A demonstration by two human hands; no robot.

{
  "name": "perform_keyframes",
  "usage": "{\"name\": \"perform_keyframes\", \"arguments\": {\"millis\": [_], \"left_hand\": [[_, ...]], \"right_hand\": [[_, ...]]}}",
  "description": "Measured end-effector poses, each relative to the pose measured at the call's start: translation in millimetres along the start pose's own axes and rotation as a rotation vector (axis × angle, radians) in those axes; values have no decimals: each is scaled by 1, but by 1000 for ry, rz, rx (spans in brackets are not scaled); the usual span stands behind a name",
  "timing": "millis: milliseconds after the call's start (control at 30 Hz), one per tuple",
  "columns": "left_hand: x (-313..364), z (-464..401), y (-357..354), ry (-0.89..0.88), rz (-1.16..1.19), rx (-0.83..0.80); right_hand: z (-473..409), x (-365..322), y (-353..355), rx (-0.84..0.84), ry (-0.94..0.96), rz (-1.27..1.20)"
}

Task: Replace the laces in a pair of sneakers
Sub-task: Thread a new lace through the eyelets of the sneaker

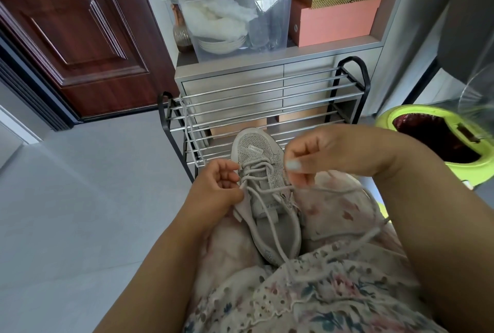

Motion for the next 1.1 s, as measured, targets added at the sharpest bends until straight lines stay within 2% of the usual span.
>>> {"name": "perform_keyframes", "arguments": {"millis": [33, 100, 133, 200, 267, 333, 400, 500, 600, 667, 767, 833, 933, 1033, 1100], "left_hand": [[0, 0, 0, -5, -2, -3], [1, 1, 0, -16, -8, -4], [2, 1, 0, -19, -13, -5], [3, 2, -1, -21, -25, -4], [5, 2, -1, -25, -53, -2], [7, 2, -1, -29, -87, -3], [9, 3, -2, -26, -129, -5], [21, 8, -3, -81, -247, 68], [48, 16, -7, -241, -337, 168], [63, 20, -25, -285, -346, 61], [65, 23, -63, -256, -407, -228], [64, 26, -79, -276, -485, -345], [66, 24, -76, -240, -377, -297], [75, 16, -52, -155, -95, -99], [82, 11, -39, -170, -16, -27]], "right_hand": [[-4, 11, 4, 89, -103, 170], [-13, 35, 2, 104, -290, 508], [-16, 44, -1, 70, -339, 595], [-16, 46, -3, 81, -306, 564], [-12, 38, 9, 198, -172, 264], [-7, 30, 25, 293, 49, -159], [-1, 24, 36, 352, 184, -514], [4, 12, 38, 370, 225, -770], [1, 3, 34, 340, 282, -995], [-6, -5, 28, 302, 348, -1149], [-14, -21, 18, 228, 454, -1345], [-18, -25, 17, 246, 498, -1419], [-18, -15, 25, 426, 462, -1266], [-13, 8, 32, 620, 273, -764], [-13, 20, 27, 581, 149, -433]]}}
Point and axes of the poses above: each hand's wrist, its own z-axis away from the middle knuckle, its own y-axis out of the back of the hand, x = y × z, the point moved 5 cm from there along -z, towards the middle knuckle, and after that the axes turned 5 degrees about -z, right-handed, at the moved point
